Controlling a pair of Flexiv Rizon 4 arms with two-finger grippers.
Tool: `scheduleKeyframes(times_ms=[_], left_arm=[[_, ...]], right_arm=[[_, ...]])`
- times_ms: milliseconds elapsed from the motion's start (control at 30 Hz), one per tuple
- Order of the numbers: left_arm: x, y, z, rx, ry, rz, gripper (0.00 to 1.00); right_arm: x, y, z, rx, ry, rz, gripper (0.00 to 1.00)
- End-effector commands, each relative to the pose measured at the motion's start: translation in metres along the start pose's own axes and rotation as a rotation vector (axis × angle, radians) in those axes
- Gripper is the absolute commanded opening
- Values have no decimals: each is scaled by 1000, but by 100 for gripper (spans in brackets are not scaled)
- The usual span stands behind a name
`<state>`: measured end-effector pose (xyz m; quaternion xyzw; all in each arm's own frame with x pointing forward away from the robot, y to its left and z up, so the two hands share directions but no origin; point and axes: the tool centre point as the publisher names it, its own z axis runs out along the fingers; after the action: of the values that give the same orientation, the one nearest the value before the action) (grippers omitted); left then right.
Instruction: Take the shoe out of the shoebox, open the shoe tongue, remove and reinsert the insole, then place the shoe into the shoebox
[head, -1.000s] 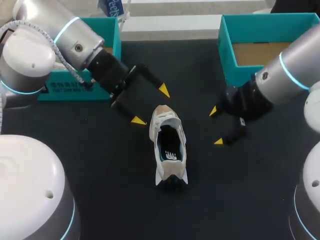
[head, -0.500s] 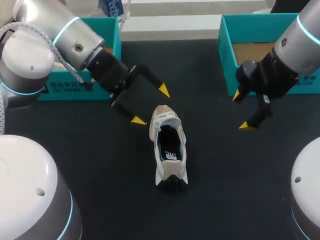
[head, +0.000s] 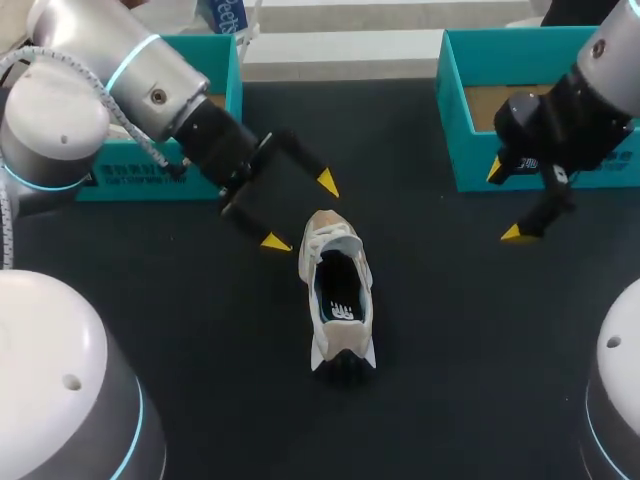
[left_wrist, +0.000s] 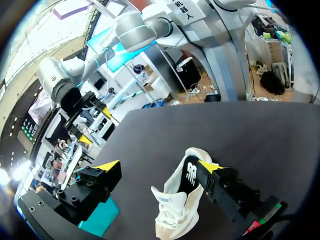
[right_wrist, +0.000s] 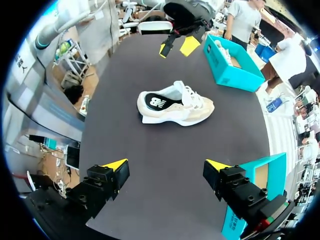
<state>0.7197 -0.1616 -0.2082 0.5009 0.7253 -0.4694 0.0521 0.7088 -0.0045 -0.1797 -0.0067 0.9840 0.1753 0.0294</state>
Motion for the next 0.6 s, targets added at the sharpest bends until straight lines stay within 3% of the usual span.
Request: scheduleKeyframes(times_ms=[33,300,333,367,600], left_arm=[[-13,5,-4,-10,121,11,100],[-28,18,-9,-25,277,15,100],[-29,17,-10,-16,296,21,53],[-30,16,-10,-11,320,31,0],[-26,4,-9,11,499,167,0]], right_arm=[[-1,-8,-3,-18,2,-21,100],[-5,-13,0,-5,20,-25,100],[-5,-13,0,-5,20,-25,100],[-5,-13,0,-5,20,-25,100],[-5,-13,0,-5,20,-25,100]])
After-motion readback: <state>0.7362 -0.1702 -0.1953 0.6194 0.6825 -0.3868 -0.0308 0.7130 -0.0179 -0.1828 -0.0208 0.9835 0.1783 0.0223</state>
